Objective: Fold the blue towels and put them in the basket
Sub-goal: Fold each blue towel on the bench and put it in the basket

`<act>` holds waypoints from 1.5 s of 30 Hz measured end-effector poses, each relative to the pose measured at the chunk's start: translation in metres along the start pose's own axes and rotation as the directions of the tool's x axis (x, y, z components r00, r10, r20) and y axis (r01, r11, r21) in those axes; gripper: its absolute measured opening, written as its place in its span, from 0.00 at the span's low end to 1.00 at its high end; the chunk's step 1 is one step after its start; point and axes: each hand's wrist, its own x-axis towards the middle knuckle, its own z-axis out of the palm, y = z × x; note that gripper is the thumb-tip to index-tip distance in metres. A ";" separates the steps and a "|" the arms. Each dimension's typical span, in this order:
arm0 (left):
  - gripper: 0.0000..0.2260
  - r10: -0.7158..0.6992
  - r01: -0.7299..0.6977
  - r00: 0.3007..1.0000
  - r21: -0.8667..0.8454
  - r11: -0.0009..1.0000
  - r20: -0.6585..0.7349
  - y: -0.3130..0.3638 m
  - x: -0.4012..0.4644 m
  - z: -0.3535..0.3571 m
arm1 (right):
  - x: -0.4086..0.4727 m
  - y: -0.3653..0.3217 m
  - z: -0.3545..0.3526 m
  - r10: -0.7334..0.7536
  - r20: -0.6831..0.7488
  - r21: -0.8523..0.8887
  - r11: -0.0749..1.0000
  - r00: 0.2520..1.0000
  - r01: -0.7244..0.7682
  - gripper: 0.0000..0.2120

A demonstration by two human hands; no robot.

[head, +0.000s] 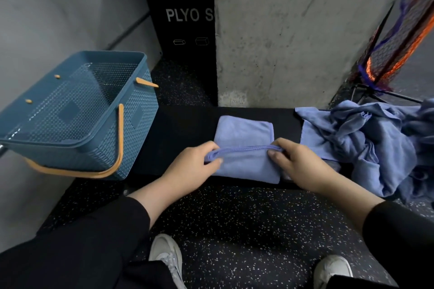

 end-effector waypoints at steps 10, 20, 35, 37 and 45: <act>0.10 -0.168 0.123 0.976 -0.291 0.949 -0.137 0.007 0.070 -0.006 | 0.056 0.007 -0.010 0.212 -0.160 0.288 0.944 0.964 -0.160 0.13; 0.05 -0.216 0.208 0.961 -0.065 0.976 -0.171 -0.019 0.122 0.008 | 0.114 0.021 0.006 0.260 -0.187 -0.075 0.958 0.947 -0.278 0.13; 0.34 0.221 -0.269 0.961 0.377 0.887 0.165 -0.036 0.111 0.010 | 0.109 0.047 0.026 0.256 -0.313 -0.239 0.911 0.915 -0.336 0.14; 0.34 0.153 -0.250 0.956 0.425 0.870 0.250 -0.043 0.107 0.015 | 0.107 0.044 0.024 0.079 -0.414 -0.312 0.924 0.907 -0.223 0.13; 0.32 0.041 -0.215 0.941 0.498 0.840 0.337 -0.040 0.107 0.020 | 0.088 0.025 0.034 -0.176 0.237 -0.397 0.880 0.956 0.260 0.38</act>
